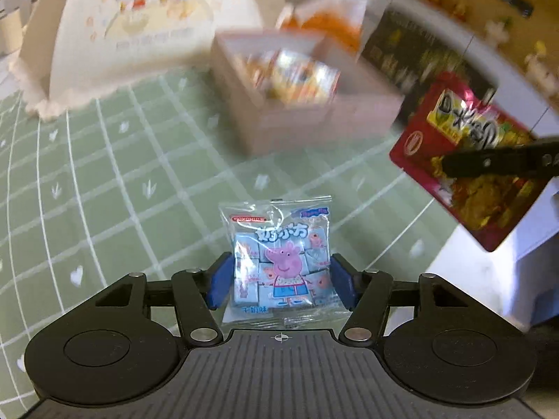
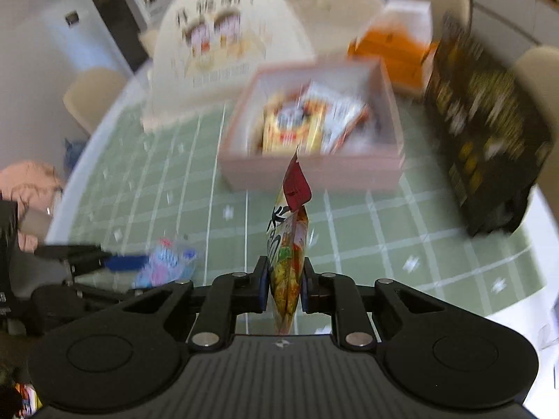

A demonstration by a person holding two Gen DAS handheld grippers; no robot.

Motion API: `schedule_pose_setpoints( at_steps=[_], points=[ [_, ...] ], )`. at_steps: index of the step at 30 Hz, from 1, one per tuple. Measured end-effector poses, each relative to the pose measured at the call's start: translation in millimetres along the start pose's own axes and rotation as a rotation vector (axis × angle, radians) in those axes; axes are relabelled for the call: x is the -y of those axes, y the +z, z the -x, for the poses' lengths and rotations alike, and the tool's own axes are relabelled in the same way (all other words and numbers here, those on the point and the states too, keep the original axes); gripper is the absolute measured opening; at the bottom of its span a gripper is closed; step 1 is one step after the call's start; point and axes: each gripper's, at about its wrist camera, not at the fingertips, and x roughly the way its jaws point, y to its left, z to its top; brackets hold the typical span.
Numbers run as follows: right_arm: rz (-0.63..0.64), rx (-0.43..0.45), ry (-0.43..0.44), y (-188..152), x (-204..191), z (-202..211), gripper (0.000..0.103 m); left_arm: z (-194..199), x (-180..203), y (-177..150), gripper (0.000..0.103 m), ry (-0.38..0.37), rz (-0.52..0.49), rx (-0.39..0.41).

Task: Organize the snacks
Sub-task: 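Carry both bags over the pink box and open both grippers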

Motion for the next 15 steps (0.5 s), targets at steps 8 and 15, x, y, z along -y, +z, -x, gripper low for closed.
schedule_pose_setpoints(
  at_steps=[8,15],
  points=[
    [0.032,0.124,-0.039,22,5,41,0.017,63,30,138,0.066,-0.116,-0.064,0.343],
    [-0.002,0.137,-0.041,10,20,43,0.017,-21,23,226,0.064,-0.161,0.055,0.225]
  ],
)
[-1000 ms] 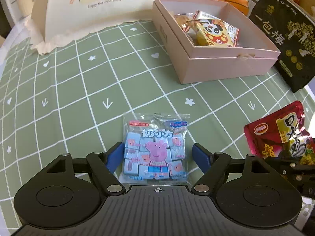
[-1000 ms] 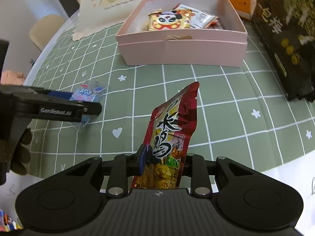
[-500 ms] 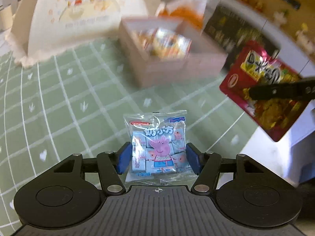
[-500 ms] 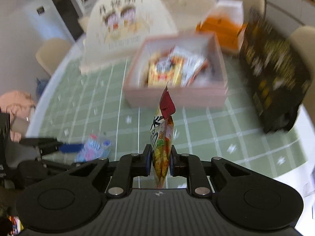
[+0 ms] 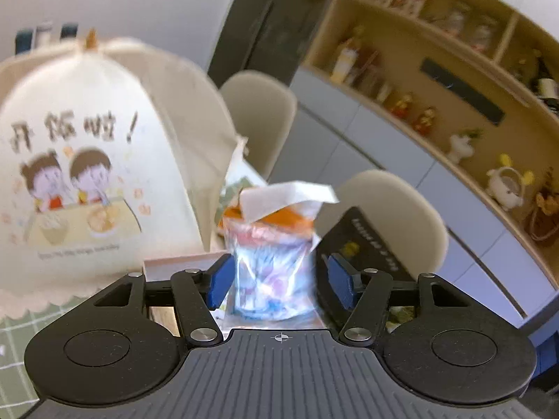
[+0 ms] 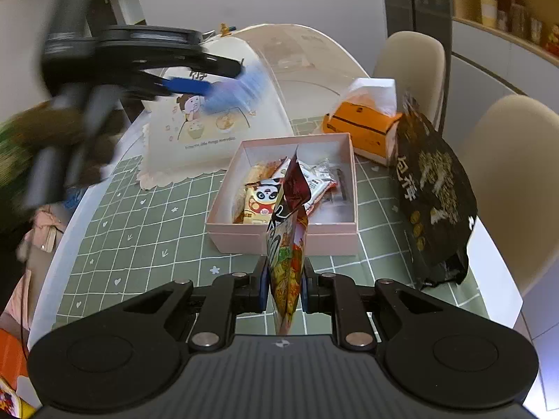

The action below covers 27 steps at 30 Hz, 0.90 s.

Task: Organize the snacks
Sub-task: 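Carry both bags over the pink box and open both grippers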

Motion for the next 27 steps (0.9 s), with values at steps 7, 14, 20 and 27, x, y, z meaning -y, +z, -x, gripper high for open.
schedule_pose_setpoints(
  at_steps=[7,14,20,27],
  points=[
    [-0.072,-0.053,-0.028,-9,29,-12,0.017,-23,-21,-33,0.064,-0.068,0.131,-0.025],
    [-0.106,0.028,0.111,67,23,-14,0.017,33,-47,-81,0.064,0.025,0.196,0.048],
    [-0.219,0.117,0.113,134,14,-68,0.045,78,-60,-106,0.064,0.134,0.216,0.107],
    [-0.181,0.012,-0.011,47,0,-106,0.045,78,-61,-178,0.064,0.257,0.139,-0.003]
  ],
)
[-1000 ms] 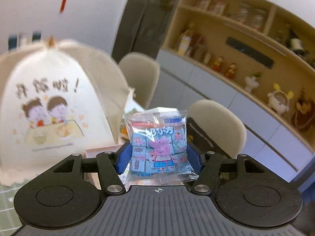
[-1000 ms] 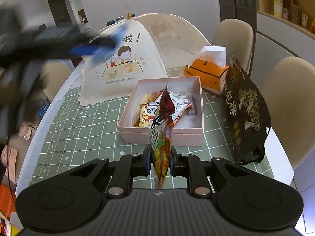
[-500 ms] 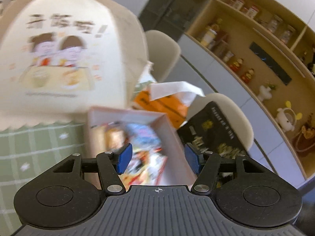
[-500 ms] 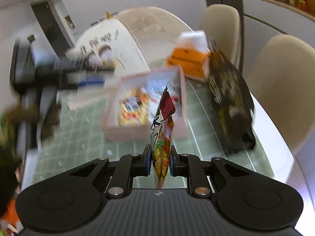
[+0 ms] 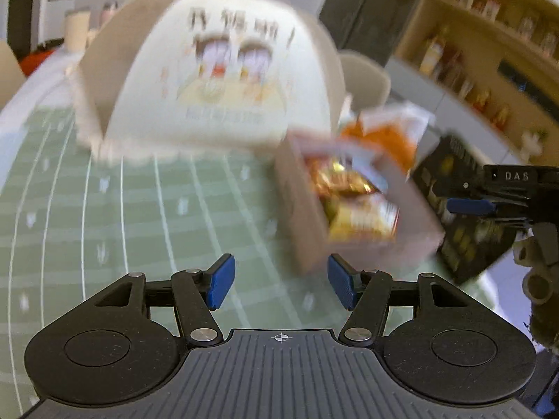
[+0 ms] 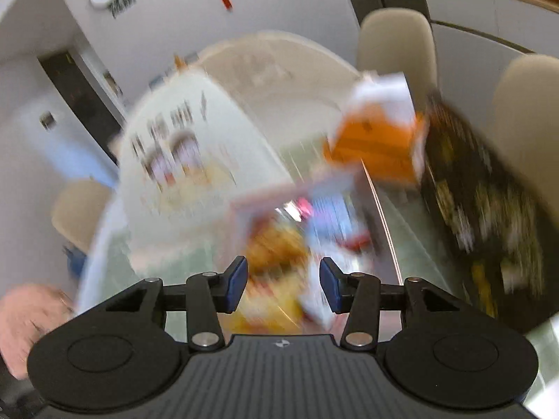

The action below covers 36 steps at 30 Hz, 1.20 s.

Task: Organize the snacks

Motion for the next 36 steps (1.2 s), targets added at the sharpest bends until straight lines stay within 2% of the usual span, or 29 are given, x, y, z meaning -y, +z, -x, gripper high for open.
schedule_pose_setpoints(
  at_steps=[3,6,9,10,12,15,20,22,31,36],
  points=[
    [0.136,-0.032,-0.107,-56,-9,-11,0.05,-13,7,-34,0.064,0.038,-0.086,-0.028],
    [0.236,-0.077,-0.147,-100,-16,-24,0.055,-24,16,-60,0.064,0.076,-0.146,-0.015],
    [0.273,-0.102,-0.189,-127,-19,-39,0.055,-32,22,-73,0.064,0.087,-0.146,-0.005],
    [0.273,-0.082,-0.195,-132,-17,-36,0.057,-34,25,-76,0.064,0.099,-0.156,0.003],
    [0.261,-0.036,-0.213,-136,-16,-36,0.065,-39,28,-83,0.064,0.115,-0.174,0.011],
    [0.245,-0.014,-0.21,-135,-14,-42,0.073,-46,31,-87,0.065,0.128,-0.197,0.048],
    [0.226,0.034,-0.251,-138,-12,-49,0.095,-60,43,-90,0.069,0.184,-0.273,0.106],
    [0.196,0.041,-0.254,-139,-4,-51,0.103,-63,42,-90,0.069,0.179,-0.269,0.125],
    [0.203,0.152,-0.255,-150,0,-51,0.103,-68,43,-89,0.072,0.194,-0.265,0.145],
    [0.198,0.154,-0.259,-150,0,-51,0.103,-68,43,-89,0.072,0.195,-0.266,0.145]
  ],
)
